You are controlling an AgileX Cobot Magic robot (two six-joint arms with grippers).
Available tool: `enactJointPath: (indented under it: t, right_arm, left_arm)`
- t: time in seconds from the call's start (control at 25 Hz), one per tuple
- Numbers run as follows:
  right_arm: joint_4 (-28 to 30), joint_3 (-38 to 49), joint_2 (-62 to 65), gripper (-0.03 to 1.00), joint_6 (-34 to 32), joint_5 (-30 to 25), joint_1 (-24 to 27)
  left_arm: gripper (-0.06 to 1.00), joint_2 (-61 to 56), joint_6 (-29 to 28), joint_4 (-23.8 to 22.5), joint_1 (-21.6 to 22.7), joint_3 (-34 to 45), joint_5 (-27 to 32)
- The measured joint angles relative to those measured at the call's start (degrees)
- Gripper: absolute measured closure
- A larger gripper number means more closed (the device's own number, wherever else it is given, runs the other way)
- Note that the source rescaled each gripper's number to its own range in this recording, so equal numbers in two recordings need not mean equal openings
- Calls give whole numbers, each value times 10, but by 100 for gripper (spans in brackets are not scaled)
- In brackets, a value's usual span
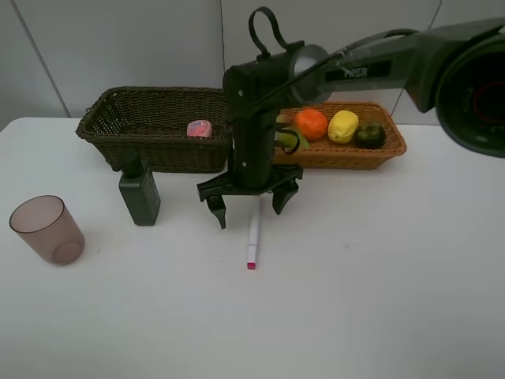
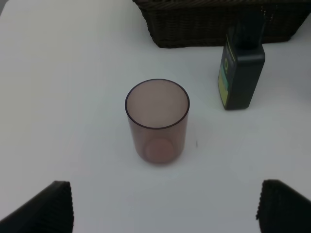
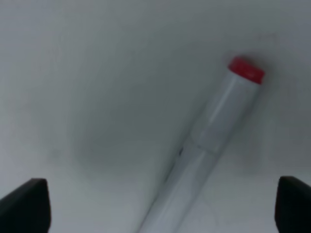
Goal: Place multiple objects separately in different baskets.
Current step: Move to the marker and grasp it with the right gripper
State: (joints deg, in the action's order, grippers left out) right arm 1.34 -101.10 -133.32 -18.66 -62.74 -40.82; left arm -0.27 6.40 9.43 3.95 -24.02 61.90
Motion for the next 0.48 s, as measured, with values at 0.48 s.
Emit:
enactJointPath:
  t: [0.48]
  right_arm:
    - [-8, 2, -11, 0, 0, 24, 0]
  left_arm:
    - [-6, 0, 0, 0, 0, 0, 0]
